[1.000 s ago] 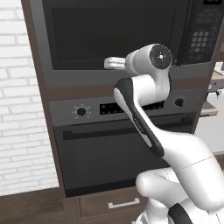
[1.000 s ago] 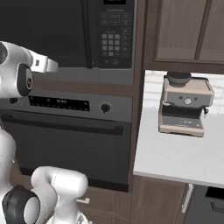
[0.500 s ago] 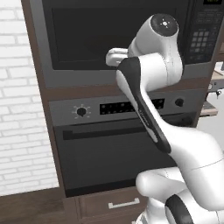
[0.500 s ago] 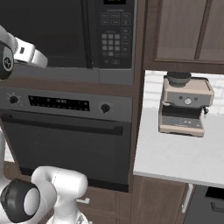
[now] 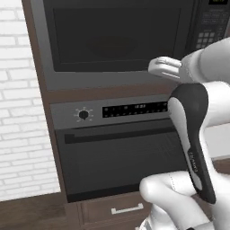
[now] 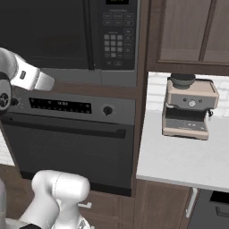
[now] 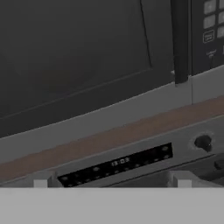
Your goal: Open the microwave, place the bowl with waffle inside the microwave, then close the microwave door and turn it on.
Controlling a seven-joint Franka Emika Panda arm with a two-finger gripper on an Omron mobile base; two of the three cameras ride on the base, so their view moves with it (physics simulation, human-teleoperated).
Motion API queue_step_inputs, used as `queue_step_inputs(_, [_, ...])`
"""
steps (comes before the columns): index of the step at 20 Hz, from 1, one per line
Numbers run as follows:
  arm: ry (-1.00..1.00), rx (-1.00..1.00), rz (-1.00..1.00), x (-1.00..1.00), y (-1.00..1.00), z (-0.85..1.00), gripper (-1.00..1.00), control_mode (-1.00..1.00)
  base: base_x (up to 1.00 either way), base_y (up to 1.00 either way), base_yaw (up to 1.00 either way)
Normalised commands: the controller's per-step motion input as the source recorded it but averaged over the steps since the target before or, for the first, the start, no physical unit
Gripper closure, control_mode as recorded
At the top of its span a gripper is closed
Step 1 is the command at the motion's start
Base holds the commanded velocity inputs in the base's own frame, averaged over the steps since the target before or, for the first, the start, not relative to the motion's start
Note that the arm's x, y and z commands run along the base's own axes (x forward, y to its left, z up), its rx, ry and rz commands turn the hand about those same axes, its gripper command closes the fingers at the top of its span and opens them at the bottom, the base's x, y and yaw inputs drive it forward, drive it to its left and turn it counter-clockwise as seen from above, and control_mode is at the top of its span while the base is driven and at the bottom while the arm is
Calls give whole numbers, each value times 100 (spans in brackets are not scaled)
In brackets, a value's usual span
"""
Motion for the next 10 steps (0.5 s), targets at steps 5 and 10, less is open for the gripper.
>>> queue_step_inputs(5, [-9, 41, -7, -62, -100, -6, -100, -100, 0, 0, 0])
queue_step_inputs(10, [-9, 57, -14, -39, -87, 0, -100, -100, 0, 0, 0])
